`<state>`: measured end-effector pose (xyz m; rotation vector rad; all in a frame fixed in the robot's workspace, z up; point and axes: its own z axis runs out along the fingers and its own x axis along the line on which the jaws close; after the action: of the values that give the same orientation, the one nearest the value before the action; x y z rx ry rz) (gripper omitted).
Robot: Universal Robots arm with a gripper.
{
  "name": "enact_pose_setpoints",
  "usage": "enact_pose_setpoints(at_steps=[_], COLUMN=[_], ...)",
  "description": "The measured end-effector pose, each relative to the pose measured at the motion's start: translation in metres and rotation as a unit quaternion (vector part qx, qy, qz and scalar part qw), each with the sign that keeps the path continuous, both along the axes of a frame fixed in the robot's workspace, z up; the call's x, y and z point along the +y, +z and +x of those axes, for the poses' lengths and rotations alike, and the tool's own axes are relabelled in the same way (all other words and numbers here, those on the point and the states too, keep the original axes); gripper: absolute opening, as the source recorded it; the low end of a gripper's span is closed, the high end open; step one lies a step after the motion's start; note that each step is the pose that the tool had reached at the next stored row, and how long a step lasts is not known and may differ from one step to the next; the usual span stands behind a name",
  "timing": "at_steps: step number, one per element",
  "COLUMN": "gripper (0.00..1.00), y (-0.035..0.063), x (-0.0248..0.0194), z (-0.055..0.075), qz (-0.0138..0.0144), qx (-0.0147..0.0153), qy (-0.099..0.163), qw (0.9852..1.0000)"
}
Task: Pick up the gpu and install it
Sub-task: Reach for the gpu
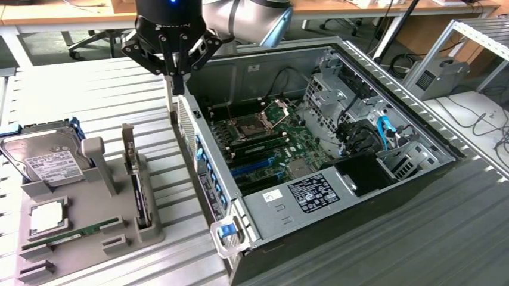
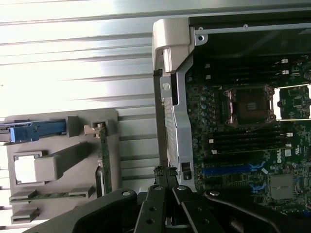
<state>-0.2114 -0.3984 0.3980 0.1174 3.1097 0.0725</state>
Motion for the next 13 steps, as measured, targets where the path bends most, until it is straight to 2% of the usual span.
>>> enact_pose_setpoints(at_steps=[13], gripper=[0.11], y=[-0.0001], x=[0.0], z=[-0.006], qz=[-0.0001], qx=[0.0], qy=[0.0], qw=[1.0])
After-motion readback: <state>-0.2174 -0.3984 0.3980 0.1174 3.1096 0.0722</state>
